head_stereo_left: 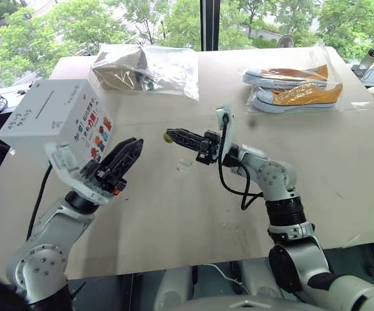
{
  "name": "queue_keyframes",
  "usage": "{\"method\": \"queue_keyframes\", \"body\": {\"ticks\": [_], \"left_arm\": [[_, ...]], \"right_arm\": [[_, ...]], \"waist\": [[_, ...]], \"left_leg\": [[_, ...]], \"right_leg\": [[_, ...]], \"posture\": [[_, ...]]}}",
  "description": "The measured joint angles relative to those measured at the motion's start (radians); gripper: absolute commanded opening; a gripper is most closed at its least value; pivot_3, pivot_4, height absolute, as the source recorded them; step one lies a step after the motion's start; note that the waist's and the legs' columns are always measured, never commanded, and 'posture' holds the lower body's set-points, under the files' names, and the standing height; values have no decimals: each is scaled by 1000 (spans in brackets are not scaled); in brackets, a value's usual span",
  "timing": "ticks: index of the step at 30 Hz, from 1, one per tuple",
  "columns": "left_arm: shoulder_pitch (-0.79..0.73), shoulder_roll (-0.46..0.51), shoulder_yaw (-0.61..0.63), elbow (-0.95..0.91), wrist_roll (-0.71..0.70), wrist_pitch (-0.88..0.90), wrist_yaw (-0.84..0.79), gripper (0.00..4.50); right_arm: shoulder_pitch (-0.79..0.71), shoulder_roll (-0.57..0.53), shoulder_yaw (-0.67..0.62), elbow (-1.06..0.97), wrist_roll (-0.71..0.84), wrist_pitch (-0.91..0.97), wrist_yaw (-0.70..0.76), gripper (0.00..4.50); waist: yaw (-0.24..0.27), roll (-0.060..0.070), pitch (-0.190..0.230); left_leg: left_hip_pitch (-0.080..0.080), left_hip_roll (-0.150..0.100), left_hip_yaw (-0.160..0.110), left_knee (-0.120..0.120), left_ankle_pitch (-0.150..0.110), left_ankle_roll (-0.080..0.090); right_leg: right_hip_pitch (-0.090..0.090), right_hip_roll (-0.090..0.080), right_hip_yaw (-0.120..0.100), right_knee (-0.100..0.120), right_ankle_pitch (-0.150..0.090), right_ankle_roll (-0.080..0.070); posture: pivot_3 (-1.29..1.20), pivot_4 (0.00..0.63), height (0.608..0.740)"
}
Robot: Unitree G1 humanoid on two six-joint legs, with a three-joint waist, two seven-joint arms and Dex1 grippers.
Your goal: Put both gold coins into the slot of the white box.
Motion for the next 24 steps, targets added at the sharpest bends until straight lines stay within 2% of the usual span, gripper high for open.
{"method": "queue_keyframes", "body": {"ticks": [7,16,17,19,20,21,24], "left_arm": [[-7,-23,-89,1,-49,-12,-5,1931],[-11,-43,-148,1,-74,-30,-14,1931],[-9,-43,-148,1,-75,-32,-19,1435],[-9,-42,-148,1,-87,-32,-30,881],[-9,-42,-148,1,-93,-33,-35,312],[-9,-42,-148,1,-97,-37,-46,34],[-9,-42,-149,3,-117,-41,-55,34]], "right_arm": [[0,0,8,-18,99,39,-13,46],[-13,-2,26,-43,134,38,3,46],[-13,-2,28,-43,137,38,3,0],[-13,-3,32,-43,140,38,2,0],[-13,-3,32,-43,140,38,2,0],[-13,-4,33,-43,139,38,1,0],[-13,-5,33,-47,147,37,3,0]], "waist": [[-1,0,0],[-2,0,0],[-2,0,0],[-1,0,0],[-1,0,0],[-1,0,0],[-1,0,0]], "left_leg": [[0,0,1,0,0,0],[0,0,1,0,0,0],[0,0,1,0,0,0],[0,0,1,0,0,0],[0,0,1,0,0,0],[0,0,1,0,0,0],[0,0,1,0,0,0]], "right_leg": [[0,2,0,0,0,0],[0,5,0,0,0,0],[0,5,0,0,0,0],[0,5,0,0,0,0],[0,5,0,0,0,0],[0,5,0,0,0,0],[0,5,0,-1,0,0]], "posture": [[0,150,740],[0,150,740],[0,150,740],[0,150,740],[0,150,740],[0,150,740],[0,150,740]]}}
